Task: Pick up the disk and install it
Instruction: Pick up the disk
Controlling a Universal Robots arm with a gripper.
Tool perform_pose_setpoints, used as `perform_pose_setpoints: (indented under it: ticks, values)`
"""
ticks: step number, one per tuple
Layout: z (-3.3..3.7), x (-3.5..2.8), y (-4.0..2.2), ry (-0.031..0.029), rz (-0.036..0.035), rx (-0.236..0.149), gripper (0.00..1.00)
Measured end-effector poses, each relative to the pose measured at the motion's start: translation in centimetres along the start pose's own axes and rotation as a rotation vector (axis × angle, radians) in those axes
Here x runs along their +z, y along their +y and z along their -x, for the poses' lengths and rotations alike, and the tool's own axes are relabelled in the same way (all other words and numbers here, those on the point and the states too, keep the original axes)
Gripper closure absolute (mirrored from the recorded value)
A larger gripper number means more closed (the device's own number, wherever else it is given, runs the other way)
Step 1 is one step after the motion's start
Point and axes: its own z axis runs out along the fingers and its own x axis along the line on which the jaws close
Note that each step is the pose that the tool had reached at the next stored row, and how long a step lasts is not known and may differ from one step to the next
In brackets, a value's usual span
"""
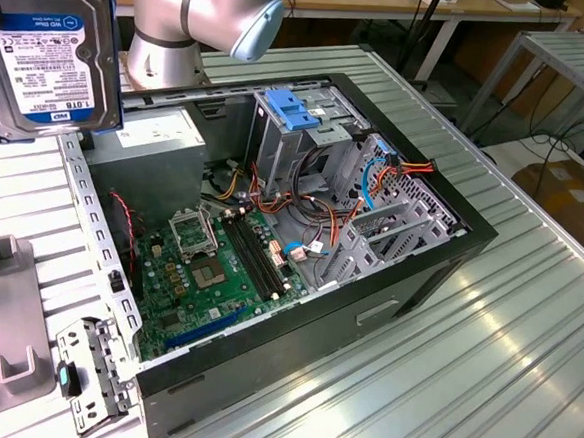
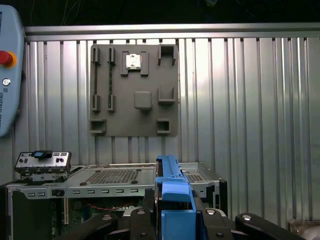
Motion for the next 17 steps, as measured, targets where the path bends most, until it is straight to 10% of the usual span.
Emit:
perform_pose_setpoints:
  ticks: [17]
  values:
    - [0.03, -0.03, -1.08, 0.0001, 0.0000, 0.000, 0.63]
